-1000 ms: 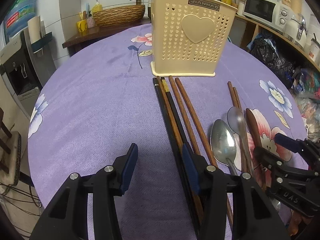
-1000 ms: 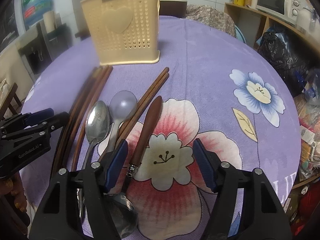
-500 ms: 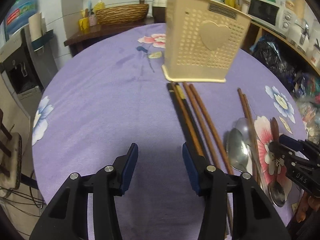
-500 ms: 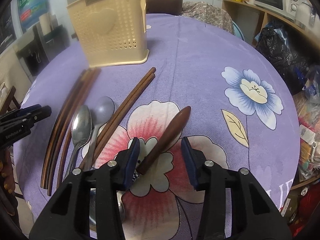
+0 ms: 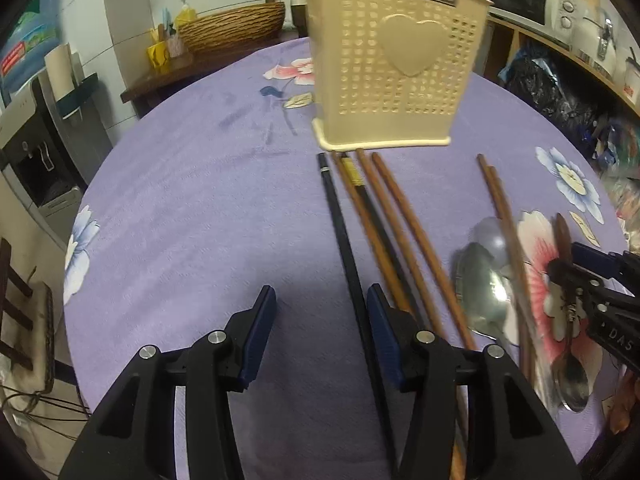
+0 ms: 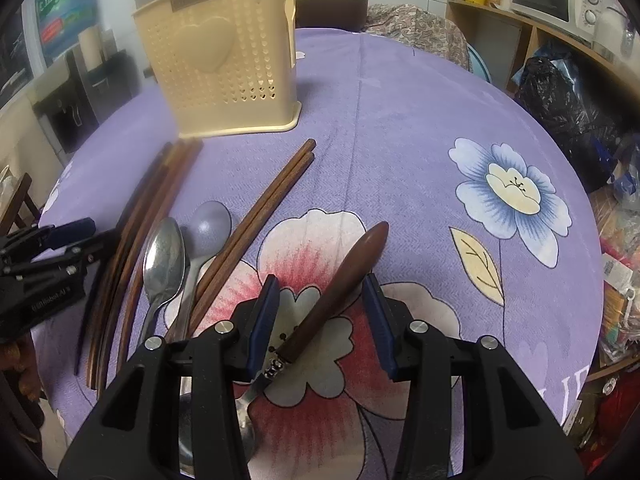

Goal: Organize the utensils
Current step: 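Grasp the wooden-handled spoon with the right tool while the left tool grasps the black chopstick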

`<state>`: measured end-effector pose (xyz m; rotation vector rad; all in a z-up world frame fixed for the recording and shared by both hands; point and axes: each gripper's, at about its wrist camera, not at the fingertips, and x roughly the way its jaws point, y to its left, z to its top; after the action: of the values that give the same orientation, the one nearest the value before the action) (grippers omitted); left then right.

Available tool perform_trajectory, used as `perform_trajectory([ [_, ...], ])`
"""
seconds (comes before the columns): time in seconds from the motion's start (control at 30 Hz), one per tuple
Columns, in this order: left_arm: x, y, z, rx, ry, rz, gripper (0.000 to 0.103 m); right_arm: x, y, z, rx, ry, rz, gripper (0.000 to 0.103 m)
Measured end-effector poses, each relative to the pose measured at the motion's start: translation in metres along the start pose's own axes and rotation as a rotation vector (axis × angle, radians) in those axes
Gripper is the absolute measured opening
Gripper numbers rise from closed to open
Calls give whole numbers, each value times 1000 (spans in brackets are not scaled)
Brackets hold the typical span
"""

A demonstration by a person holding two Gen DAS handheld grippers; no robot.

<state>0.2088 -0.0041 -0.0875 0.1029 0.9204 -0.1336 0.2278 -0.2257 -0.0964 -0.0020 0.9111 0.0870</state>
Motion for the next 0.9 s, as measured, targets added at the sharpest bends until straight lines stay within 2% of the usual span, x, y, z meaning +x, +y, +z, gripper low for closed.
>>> perform_trajectory([
  [0.23,14,15,19,4,37,-7,53,4,-8,11,56,22,70,44],
  [0.47,30,7,41,31,47,-13,54,2,-11,8,79,23,55,44],
  [0.6,40,5,55,40,55,-17,52,9,-13,16,82,21,25,39],
  [0.7,45,1,63,48,63,-22,45,14,-12,23,83,25,14,32],
  [0.83,47,-4,69,63,73,-24,29,22,-1,33,47,24,-18,23],
  [0.9,48,-7,70,67,68,-21,24,24,4,35,30,24,-21,22],
])
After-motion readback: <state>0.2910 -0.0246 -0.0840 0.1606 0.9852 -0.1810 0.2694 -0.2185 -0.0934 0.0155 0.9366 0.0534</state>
